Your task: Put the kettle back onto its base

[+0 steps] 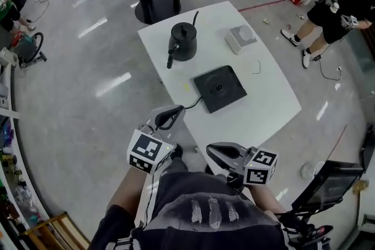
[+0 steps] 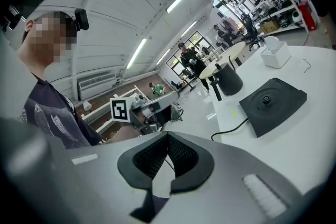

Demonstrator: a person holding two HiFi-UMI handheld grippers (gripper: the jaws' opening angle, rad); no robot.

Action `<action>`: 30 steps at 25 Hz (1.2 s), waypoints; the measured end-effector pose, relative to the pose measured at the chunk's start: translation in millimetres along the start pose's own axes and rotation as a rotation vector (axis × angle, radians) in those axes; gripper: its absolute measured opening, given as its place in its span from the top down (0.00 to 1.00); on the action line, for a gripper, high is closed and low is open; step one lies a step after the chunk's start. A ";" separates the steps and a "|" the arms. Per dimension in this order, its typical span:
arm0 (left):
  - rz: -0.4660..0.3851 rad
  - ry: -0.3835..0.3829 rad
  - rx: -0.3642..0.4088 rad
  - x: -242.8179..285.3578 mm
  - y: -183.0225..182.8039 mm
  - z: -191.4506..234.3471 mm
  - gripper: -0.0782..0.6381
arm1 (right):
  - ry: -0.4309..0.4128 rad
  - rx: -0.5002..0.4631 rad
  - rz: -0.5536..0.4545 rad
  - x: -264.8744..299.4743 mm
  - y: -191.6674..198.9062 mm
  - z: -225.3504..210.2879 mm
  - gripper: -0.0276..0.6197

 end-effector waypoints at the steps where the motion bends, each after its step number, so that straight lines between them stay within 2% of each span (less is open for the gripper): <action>1: -0.005 -0.009 -0.004 1.1 0.3 13.5 0.89 | 0.016 -0.008 0.004 5.2 -2.6 3.4 0.96; 5: -0.003 -0.027 -0.012 21.3 3.1 48.6 0.89 | 0.105 -0.042 0.010 7.6 -7.9 6.0 0.96; 8: -0.005 -0.066 -0.029 40.4 7.7 74.3 0.89 | 0.175 -0.011 -0.041 -1.7 -8.1 -0.5 0.96; 13: -0.050 -0.263 0.001 64.8 8.6 117.1 0.89 | 0.231 0.072 -0.114 -12.5 -8.5 -10.7 0.96; 15: -0.048 -0.291 -0.003 74.2 11.1 128.1 0.89 | 0.225 0.078 -0.106 -10.7 -8.2 -9.4 0.95; 16: -0.038 -0.291 -0.011 79.4 13.5 133.5 0.78 | 0.218 0.078 -0.101 -8.9 -7.9 -7.9 0.96; 17: -0.018 -0.294 -0.018 84.7 17.0 139.1 0.61 | 0.210 0.078 -0.097 -7.1 -7.2 -6.2 0.96; 18: 0.007 -0.300 -0.023 90.1 21.3 144.5 0.50 | 0.204 0.081 -0.095 -5.8 -6.1 -4.3 0.96; 20: 0.055 -0.311 -0.024 102.5 29.8 154.9 0.41 | 0.193 0.087 -0.091 -4.1 -3.9 -2.0 0.96; 26: 0.200 -0.337 0.020 175.1 45.4 186.5 0.41 | 0.183 0.114 -0.077 -15.4 -9.3 -34.9 0.96; 30: 0.265 -0.379 -0.015 182.9 53.5 205.6 0.45 | 0.173 0.137 -0.073 -24.0 -11.6 -40.8 0.95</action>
Point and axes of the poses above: the fingertips, and each gripper's own axes: x forward along the fingers, z to its left, y out of its underside, the point moved 8 cm from there along -x, backward along the fingers, and after that the axes turned 6 degrees about y, right-handed, at the moved point
